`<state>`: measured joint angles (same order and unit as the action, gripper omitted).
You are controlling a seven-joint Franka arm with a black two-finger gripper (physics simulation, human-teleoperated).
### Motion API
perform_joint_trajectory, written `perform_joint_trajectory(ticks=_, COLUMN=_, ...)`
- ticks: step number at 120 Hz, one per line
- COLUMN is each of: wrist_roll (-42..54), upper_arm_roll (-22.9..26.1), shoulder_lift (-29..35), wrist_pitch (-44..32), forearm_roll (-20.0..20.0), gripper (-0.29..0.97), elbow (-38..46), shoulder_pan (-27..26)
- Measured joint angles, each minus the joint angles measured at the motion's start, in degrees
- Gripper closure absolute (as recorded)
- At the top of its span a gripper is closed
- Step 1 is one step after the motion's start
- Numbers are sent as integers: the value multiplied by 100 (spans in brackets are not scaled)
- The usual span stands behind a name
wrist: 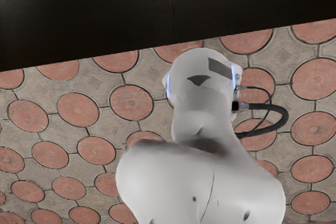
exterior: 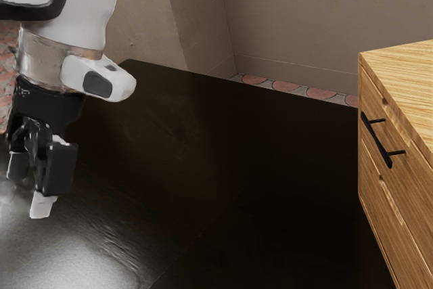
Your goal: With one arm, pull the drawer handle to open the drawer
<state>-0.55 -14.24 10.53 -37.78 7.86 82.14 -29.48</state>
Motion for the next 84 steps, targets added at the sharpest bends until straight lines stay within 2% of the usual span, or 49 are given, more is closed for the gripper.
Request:
perform_joint_trajectory(ticks=9, wrist_roll=-28, upper_arm_roll=-95, shoulder_lift=-79, wrist_pitch=-1311, forearm_roll=160, gripper=0, elbow=503, shoulder_pan=-285)
perform_joint_trajectory(ticks=20, wrist_roll=-140, upper_arm_roll=-113, shoulder_lift=-83, wrist_pitch=-2375, forearm_roll=250, gripper=0, elbow=608, shoulder_pan=-351)
perform_joint_trajectory(ticks=29, wrist_roll=-319, upper_arm_roll=-106, shoulder_lift=-85, wrist_pitch=-2950, forearm_roll=332, gripper=0, elbow=630, shoulder_pan=-424)
perform_joint_trajectory(ticks=49, wrist_roll=-637, upper_arm_roll=-219, shoulder_lift=-146, wrist_pitch=-3728, forearm_roll=159, gripper=0, elbow=599, shoulder_pan=-381)
perform_joint_trajectory(ticks=65, wrist_roll=-1528, upper_arm_roll=-588, shoulder_lift=-269, wrist_pitch=-4471, forearm_roll=-725, gripper=0, elbow=628, shoulder_pan=-177)
perform_joint_trajectory(ticks=84, wrist_roll=-2705, upper_arm_roll=-601, shoulder_lift=-401, wrist_pitch=-5537, forearm_roll=-1579, gripper=0, elbow=654, shoulder_pan=-281)
